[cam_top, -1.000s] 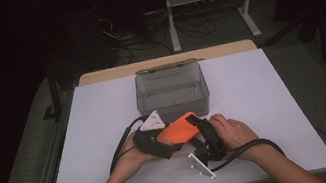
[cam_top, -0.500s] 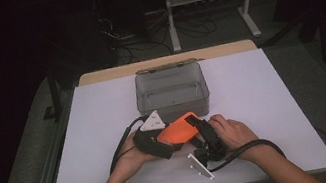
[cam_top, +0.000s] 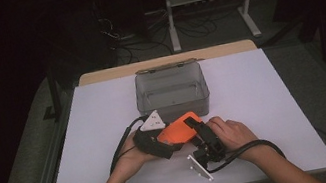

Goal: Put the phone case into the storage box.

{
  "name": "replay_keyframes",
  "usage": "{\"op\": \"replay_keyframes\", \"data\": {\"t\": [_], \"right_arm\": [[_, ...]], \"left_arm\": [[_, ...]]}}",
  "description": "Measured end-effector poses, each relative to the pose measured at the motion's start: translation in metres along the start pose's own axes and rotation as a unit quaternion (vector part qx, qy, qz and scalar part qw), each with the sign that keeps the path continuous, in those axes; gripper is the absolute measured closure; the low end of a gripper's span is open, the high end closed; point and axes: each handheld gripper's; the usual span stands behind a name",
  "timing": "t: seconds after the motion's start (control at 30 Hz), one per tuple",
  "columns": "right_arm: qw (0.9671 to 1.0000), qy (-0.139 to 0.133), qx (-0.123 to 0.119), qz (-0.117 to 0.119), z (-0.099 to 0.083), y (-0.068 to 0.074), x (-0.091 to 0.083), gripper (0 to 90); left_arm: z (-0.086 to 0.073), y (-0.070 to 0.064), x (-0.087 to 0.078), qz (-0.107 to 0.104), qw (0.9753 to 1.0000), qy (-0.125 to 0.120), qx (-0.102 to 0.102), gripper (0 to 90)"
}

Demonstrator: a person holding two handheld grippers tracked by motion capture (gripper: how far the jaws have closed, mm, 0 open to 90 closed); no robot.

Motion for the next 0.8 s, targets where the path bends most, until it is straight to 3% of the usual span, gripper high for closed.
{"op": "replay_keyframes", "data": {"t": [0.3, 0.8], "right_arm": [[1.0, 0.003, -0.005, 0.007, 0.0018, 0.0015, 0.0003, 25.7], [0.9999, 0.006, -0.008, -0.003, 0.0027, 0.0029, -0.0018, 39.3]], "left_arm": [[0.0003, -0.0003, 0.0002, 0.0, 1.0, 0.0, 0.001, 15.5], [0.0006, -0.0004, -0.0002, 0.0, 1.0, 0.0, 0.001, 15.5]]}}
Point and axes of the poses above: each handheld gripper's, and its own axes: x roughly forward along the jaws, z roughly out of its top, y roughly to its left, and after that the axes turned 2 degrees about x, right-handed
